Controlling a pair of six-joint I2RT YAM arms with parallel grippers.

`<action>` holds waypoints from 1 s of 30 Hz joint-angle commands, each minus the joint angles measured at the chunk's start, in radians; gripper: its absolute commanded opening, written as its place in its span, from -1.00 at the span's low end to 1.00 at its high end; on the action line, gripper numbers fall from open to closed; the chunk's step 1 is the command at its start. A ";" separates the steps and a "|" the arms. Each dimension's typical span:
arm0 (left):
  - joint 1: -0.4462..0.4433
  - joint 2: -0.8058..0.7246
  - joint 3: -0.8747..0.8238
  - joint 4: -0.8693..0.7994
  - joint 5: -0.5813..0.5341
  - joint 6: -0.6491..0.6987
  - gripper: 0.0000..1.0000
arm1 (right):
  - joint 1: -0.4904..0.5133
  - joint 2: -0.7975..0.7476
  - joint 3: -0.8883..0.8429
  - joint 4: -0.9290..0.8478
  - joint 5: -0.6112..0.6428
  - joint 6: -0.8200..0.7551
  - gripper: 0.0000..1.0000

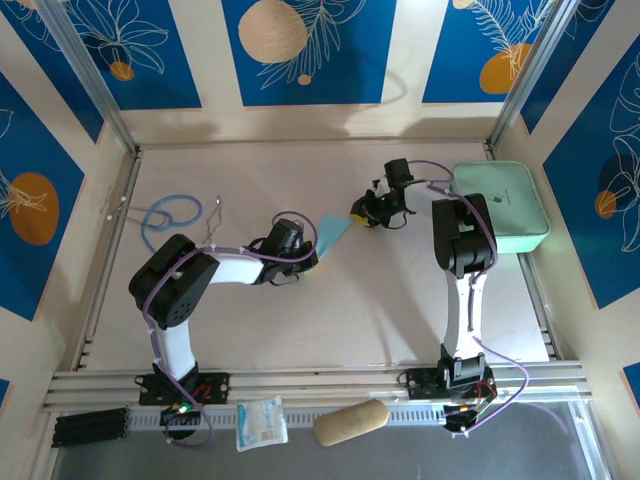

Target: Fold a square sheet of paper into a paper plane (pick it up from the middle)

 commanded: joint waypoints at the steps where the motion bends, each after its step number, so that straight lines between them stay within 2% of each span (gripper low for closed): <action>1: 0.007 0.038 -0.017 -0.189 -0.010 0.024 -0.99 | -0.008 -0.131 -0.035 0.005 0.057 -0.032 -0.50; 7: 0.007 0.034 0.000 -0.191 0.007 0.025 -0.99 | 0.082 -0.261 -0.188 0.089 -0.010 -0.026 -0.55; 14: 0.007 0.016 0.015 -0.194 0.014 0.023 -0.99 | 0.211 -0.195 -0.230 0.162 -0.058 0.046 -0.73; 18: 0.008 0.009 0.019 -0.193 0.017 0.021 -0.99 | 0.228 -0.126 -0.205 0.178 -0.070 0.067 -0.77; 26: 0.016 -0.033 0.035 -0.180 0.053 0.016 -0.97 | 0.234 -0.052 -0.171 0.087 0.005 0.055 -0.80; 30: 0.019 -0.077 0.047 -0.091 0.126 0.035 -0.83 | 0.234 -0.040 -0.176 0.048 0.025 0.056 -0.82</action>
